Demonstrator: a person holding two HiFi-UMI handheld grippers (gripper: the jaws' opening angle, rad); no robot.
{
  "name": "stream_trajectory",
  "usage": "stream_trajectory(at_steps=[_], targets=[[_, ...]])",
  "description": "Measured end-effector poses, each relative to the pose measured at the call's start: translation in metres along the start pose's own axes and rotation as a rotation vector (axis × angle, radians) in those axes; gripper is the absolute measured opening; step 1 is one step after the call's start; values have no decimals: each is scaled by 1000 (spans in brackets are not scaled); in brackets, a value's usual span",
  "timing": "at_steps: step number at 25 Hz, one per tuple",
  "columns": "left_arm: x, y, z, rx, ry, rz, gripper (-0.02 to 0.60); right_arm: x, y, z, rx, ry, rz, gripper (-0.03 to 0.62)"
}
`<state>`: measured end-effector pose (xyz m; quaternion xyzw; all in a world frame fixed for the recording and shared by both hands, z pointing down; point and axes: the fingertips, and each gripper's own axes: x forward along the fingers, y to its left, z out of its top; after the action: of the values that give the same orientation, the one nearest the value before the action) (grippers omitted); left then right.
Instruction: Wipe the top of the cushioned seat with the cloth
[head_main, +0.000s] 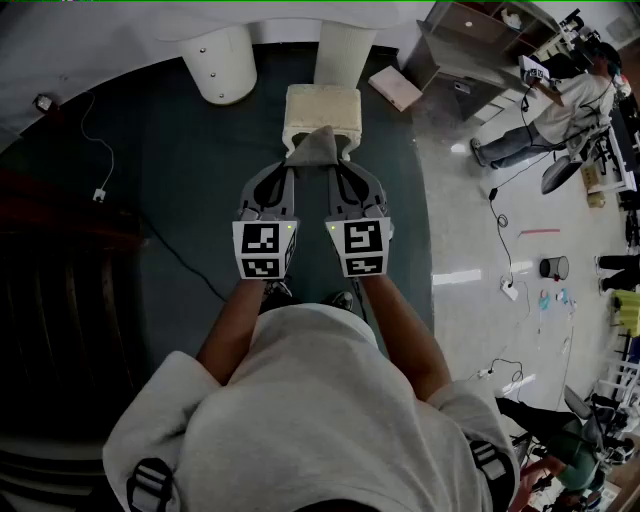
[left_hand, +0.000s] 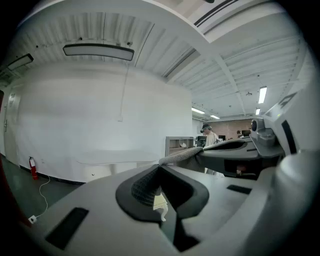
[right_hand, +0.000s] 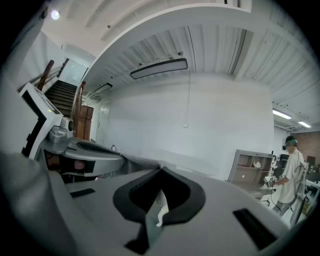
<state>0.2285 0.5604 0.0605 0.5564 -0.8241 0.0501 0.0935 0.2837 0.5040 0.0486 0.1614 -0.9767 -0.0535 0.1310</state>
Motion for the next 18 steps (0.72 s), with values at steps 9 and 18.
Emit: stream_trajectory(at_steps=[9,18], targets=[[-9,43,-13,28,45,-42,18,27,42,-10,-7,42,20,14],[6,68,-64,-78,163,-83,18,55,64,-50,-52,169,94,14]])
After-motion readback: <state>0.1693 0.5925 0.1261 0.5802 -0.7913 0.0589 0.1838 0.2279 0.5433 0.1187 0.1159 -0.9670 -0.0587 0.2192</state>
